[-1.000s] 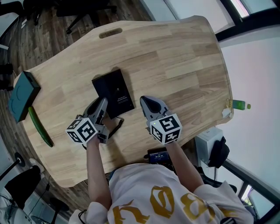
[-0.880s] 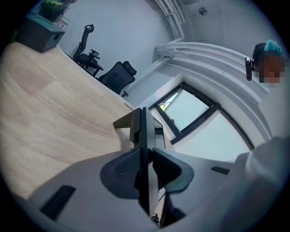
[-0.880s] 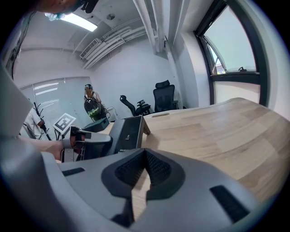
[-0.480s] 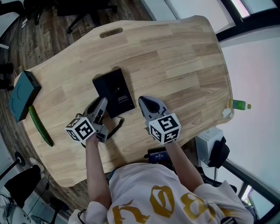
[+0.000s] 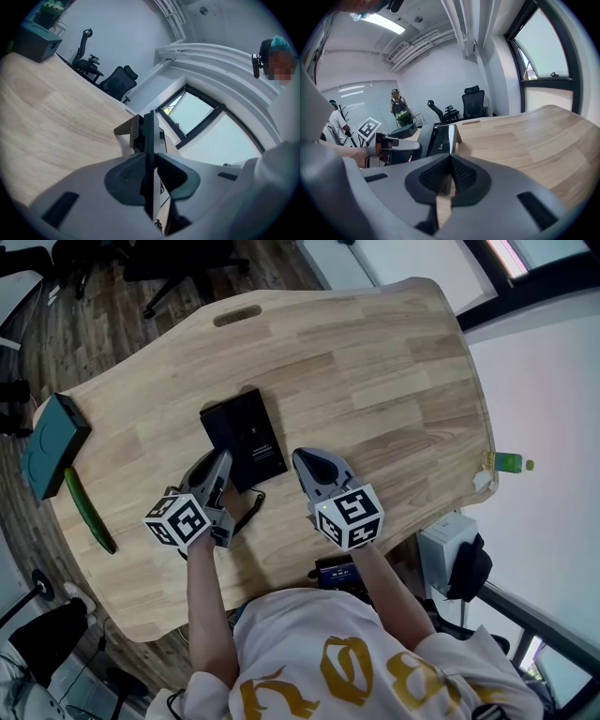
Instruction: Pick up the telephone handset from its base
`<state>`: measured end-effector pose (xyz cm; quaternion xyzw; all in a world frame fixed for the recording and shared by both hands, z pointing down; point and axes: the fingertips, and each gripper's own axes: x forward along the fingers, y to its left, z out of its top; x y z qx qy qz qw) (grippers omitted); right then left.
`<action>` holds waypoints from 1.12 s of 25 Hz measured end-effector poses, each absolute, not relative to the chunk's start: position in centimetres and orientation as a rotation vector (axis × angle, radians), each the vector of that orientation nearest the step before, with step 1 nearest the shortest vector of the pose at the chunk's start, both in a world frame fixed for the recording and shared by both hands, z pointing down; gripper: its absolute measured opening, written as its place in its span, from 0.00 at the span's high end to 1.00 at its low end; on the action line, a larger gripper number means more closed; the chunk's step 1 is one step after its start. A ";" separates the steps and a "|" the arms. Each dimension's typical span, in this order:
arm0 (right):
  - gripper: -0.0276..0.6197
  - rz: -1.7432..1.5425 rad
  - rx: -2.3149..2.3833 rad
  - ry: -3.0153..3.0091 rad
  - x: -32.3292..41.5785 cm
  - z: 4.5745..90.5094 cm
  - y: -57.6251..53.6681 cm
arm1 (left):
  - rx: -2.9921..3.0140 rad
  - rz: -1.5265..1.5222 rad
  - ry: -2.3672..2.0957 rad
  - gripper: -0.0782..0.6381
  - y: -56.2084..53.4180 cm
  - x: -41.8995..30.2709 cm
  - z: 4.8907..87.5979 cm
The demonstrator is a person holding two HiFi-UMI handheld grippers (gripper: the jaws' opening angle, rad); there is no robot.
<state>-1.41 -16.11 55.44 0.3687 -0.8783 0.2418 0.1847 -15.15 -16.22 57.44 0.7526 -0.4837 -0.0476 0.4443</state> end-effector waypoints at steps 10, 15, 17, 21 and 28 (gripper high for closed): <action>0.95 0.666 1.065 -2.498 -1.3 54.1 -15.7 | 1.883 -0.146 -1.202 0.79 -16.0 -15.4 56.3; 0.95 0.647 1.082 -2.502 -1.0 53.4 -15.4 | 1.877 -0.182 -1.199 0.79 -15.8 -15.7 55.7; 0.95 0.639 1.084 -2.506 -1.2 53.1 -15.3 | 1.876 -0.201 -1.198 0.79 -15.6 -15.8 55.3; 0.95 0.614 1.091 -2.511 -1.2 52.1 -14.9 | 1.880 -0.226 -1.198 0.79 -15.2 -15.8 54.3; 0.95 0.599 1.127 -2.533 -1.0 50.5 -14.2 | 1.887 -0.265 -1.164 0.79 -13.7 -15.1 53.0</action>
